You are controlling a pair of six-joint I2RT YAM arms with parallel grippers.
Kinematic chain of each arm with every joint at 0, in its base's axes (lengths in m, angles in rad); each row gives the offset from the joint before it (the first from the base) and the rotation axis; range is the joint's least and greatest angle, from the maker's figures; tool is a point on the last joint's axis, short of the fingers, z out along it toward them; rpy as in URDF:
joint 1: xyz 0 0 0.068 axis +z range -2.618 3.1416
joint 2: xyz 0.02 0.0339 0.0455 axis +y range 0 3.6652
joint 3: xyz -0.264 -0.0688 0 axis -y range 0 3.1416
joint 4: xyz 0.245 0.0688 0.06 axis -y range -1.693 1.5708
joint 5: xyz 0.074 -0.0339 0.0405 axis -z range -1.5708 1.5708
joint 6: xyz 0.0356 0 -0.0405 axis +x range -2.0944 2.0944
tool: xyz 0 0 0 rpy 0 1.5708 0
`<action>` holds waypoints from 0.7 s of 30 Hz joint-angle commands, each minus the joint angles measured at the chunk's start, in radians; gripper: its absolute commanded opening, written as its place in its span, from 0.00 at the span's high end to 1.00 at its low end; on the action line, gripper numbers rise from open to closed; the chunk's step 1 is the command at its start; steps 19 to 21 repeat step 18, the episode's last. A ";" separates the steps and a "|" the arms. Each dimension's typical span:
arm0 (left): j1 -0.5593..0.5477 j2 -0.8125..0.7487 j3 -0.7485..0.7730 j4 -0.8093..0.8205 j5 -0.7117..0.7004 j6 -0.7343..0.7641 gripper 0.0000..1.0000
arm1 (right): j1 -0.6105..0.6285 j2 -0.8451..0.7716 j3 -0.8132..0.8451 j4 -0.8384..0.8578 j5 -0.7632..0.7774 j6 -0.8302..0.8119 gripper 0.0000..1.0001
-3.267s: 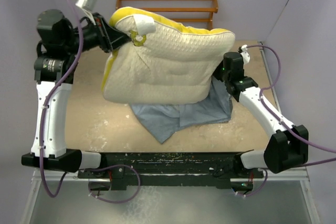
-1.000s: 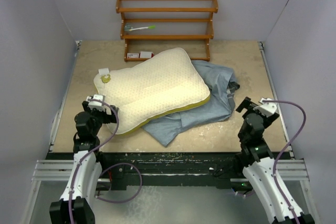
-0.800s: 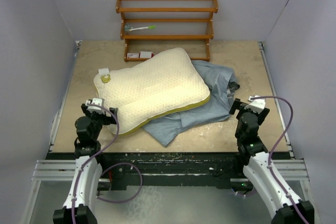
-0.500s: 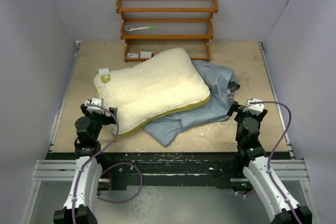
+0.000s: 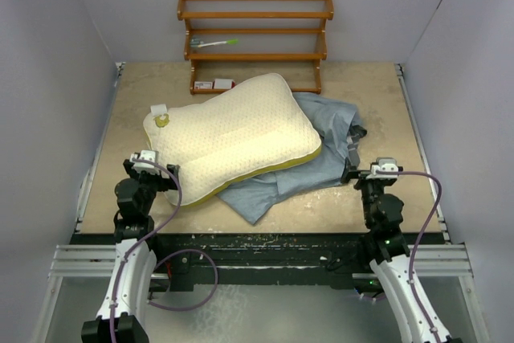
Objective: Remove the pillowcase from the pillow
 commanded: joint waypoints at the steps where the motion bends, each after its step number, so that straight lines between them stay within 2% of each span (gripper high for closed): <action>1: -0.001 0.003 0.002 0.035 -0.008 0.003 0.01 | 0.001 0.042 -0.006 0.015 -0.062 -0.036 0.00; 7: -0.001 0.006 0.002 0.038 -0.008 0.004 0.01 | 0.001 0.196 0.010 0.118 0.105 0.040 0.00; 13: -0.001 0.043 0.007 0.060 0.015 0.015 0.01 | 0.001 0.157 0.006 0.093 0.115 0.044 0.00; 21: -0.002 0.034 0.007 0.053 0.016 0.016 0.01 | 0.001 0.185 0.009 0.111 0.107 0.041 0.00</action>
